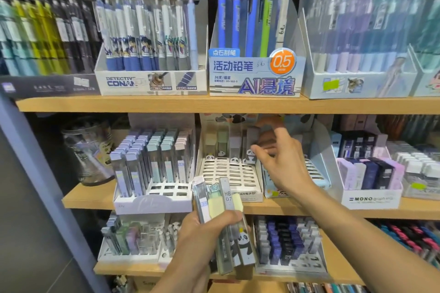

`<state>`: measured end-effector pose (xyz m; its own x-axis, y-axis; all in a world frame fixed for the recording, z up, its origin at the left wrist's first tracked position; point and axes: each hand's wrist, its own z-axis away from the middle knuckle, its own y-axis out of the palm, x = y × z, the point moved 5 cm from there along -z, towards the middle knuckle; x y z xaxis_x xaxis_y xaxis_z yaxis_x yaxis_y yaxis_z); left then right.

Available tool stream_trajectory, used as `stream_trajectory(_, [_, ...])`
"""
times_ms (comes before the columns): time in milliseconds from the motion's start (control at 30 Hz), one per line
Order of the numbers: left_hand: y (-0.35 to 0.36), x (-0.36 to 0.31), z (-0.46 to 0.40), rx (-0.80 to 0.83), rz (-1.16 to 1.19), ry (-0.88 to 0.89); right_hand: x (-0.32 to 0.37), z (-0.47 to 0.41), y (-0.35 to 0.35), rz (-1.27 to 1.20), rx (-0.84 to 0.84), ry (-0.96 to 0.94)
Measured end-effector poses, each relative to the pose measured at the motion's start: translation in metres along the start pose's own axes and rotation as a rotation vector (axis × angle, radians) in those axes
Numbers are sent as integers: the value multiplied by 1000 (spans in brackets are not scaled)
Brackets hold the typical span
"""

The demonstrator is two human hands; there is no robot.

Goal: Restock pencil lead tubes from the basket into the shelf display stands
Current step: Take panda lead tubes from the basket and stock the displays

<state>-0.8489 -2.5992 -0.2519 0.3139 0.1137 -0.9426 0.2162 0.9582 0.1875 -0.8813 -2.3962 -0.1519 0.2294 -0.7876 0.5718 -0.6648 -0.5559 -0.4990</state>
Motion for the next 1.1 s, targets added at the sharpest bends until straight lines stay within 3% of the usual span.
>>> stream_trajectory(233, [-3, -1, -2, -5, 23, -10, -2, 9, 8, 98, -32, -127])
stream_trajectory(567, [-6, 1, -2, -13, 44, -10, -22, -5, 8, -17, -15, 100])
stream_trajectory(900, [-4, -2, -3, -9, 48, 1, -5, -1, 11, 208, 98, -147])
stream_trajectory(1100, [-4, -6, 0, 4, 40, 22, -5, -4, 14, 288, 113, -97])
